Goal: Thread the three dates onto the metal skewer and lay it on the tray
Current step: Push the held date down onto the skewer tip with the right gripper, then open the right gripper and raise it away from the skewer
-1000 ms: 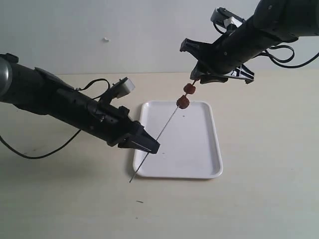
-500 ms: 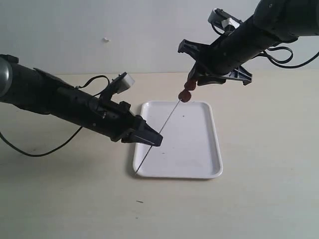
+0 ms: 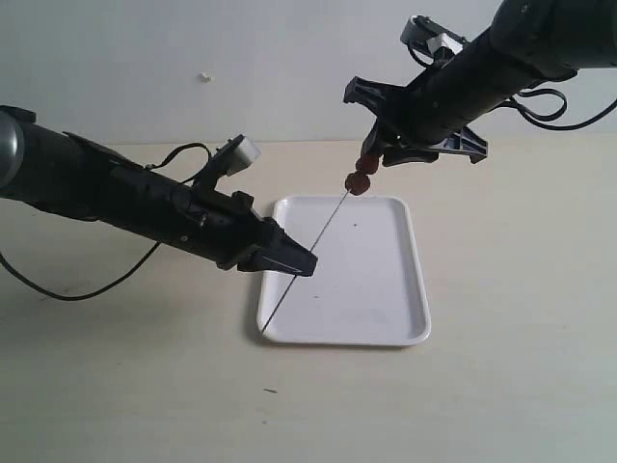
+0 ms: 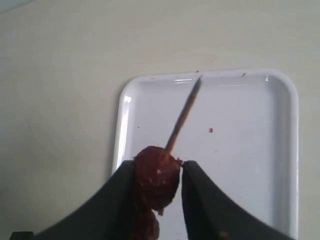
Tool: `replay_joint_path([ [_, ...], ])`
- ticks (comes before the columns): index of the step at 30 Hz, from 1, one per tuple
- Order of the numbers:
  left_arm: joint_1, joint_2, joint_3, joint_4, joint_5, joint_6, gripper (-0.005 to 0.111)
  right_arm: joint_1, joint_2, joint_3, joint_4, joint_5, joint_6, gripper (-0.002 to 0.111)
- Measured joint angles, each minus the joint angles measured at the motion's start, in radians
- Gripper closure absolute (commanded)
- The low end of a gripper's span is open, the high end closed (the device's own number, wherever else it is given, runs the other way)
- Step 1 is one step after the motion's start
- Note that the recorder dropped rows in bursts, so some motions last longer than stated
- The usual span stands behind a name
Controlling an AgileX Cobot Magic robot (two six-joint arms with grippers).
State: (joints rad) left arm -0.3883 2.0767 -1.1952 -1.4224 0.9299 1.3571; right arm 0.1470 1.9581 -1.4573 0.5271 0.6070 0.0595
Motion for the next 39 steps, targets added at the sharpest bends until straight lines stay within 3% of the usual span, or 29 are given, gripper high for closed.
replay_joint_path([
  [7,0.0,0.0,0.0,-0.015,0.0,0.015,0.107,0.0,0.0,0.0,0.0,0.0,-0.003,0.06],
  [27,0.0,0.0,0.0,-0.028,0.0,0.022,0.107,0.0,-0.061,0.0,-0.009,-0.015,-0.019,0.06],
  [34,0.0,0.0,0.0,-0.008,0.0,-0.005,0.107,0.0,-0.076,0.0,-0.1,-0.009,-0.022,0.06],
  [37,0.0,0.0,0.015,0.0,-0.007,-0.047,0.107,0.0,-0.104,0.0,-0.178,-0.008,-0.024,0.063],
  [39,0.0,0.0,0.027,0.002,-0.023,-0.076,0.107,0.0,-0.134,0.0,-0.222,-0.003,-0.043,0.071],
])
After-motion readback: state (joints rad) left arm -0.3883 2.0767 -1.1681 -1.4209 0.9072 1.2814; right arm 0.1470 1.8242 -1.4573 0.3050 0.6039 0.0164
